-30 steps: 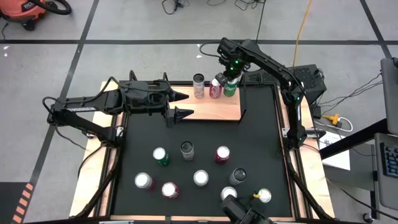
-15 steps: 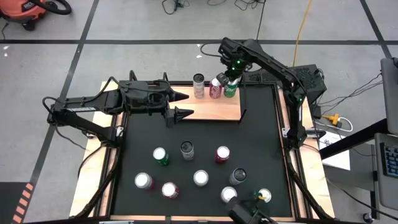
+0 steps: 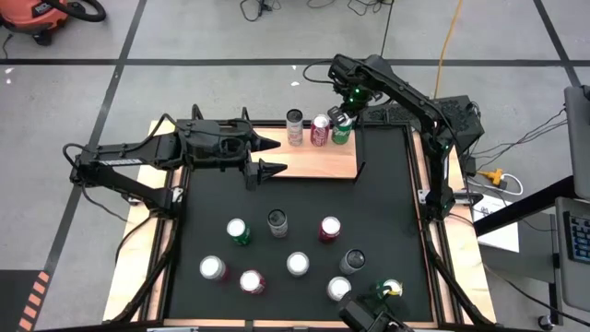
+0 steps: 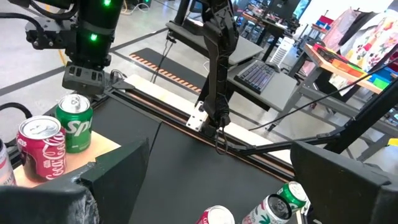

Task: Place canned beverage on shelf
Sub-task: Put the top red soda can on the shelf

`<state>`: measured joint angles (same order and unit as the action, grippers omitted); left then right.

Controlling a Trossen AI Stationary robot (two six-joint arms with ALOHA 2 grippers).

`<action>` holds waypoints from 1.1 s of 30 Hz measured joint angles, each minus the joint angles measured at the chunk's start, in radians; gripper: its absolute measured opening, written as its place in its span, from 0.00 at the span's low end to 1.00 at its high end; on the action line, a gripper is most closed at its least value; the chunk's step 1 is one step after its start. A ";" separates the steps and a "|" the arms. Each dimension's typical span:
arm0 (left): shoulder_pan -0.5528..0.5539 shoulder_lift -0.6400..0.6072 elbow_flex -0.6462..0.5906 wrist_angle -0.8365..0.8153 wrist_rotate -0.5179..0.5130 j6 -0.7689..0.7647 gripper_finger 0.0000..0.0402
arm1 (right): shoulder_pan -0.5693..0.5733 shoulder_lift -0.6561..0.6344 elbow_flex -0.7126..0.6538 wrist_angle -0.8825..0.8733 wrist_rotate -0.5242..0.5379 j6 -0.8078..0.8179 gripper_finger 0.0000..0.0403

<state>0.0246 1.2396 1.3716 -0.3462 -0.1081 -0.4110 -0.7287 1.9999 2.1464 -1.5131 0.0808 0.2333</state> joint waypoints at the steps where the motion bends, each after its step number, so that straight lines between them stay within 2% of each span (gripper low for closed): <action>1: 0.000 0.000 0.000 0.000 0.000 0.000 0.97 | 0.002 0.000 0.000 0.000 0.005 0.000 0.00; 33: 0.000 0.000 0.000 0.000 0.000 0.025 0.97 | 0.028 0.002 0.000 -0.013 0.028 0.029 0.00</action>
<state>0.0242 1.2396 1.3716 -0.3466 -0.1082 -0.3862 -0.7011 2.0023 2.1464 -1.5261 0.1089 0.2626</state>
